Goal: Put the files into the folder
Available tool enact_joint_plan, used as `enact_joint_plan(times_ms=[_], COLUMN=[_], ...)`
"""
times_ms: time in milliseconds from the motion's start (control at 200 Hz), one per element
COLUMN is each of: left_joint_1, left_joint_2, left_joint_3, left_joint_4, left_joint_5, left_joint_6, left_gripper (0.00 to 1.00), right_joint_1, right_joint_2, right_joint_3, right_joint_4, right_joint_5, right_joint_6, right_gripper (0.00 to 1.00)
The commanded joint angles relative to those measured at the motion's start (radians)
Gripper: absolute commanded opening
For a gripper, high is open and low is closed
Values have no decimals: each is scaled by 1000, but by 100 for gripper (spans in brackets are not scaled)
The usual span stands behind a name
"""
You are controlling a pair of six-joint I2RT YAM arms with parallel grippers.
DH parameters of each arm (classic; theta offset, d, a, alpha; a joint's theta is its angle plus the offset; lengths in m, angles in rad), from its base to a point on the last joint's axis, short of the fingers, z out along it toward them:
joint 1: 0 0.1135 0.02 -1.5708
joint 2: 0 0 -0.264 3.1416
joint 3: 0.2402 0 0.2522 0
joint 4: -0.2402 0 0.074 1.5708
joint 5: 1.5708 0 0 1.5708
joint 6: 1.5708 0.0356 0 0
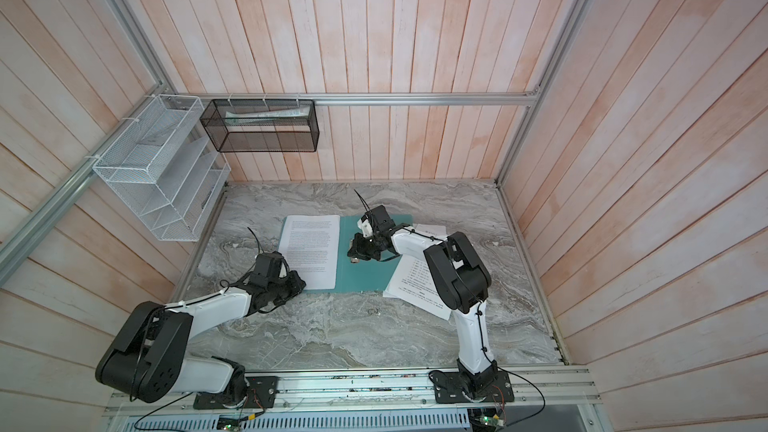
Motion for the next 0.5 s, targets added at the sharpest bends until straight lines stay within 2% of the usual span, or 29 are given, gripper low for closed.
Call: enact_joint_plan(times_ms=[0, 105, 245, 310, 495], left_joint_1=[-5, -4, -14, -10, -9], left_joint_2=[53, 121, 82, 61, 14], left_joint_3=[-30, -53, -65, -70, -69], left_joint_4=[-105, -38, -38, -46, -82], left_joint_5=[-26, 9, -11, -17, -26], left_joint_6=[17, -4, -14, -16, -7], left_gripper=[14, 14, 14, 14, 14], right_joint_1=[-13, -28, -34, -38, -77], right_joint_2=[-32, -55, -98, -121, -164], right_joint_3=[-55, -88, -94, -117, -200], right_joint_4=[-4, 75, 119, 155, 241], right_joint_5=[70, 9, -55, -75, -135], right_joint_6=[-4, 33, 35, 50, 120], right_gripper=[4, 6, 35, 44, 45])
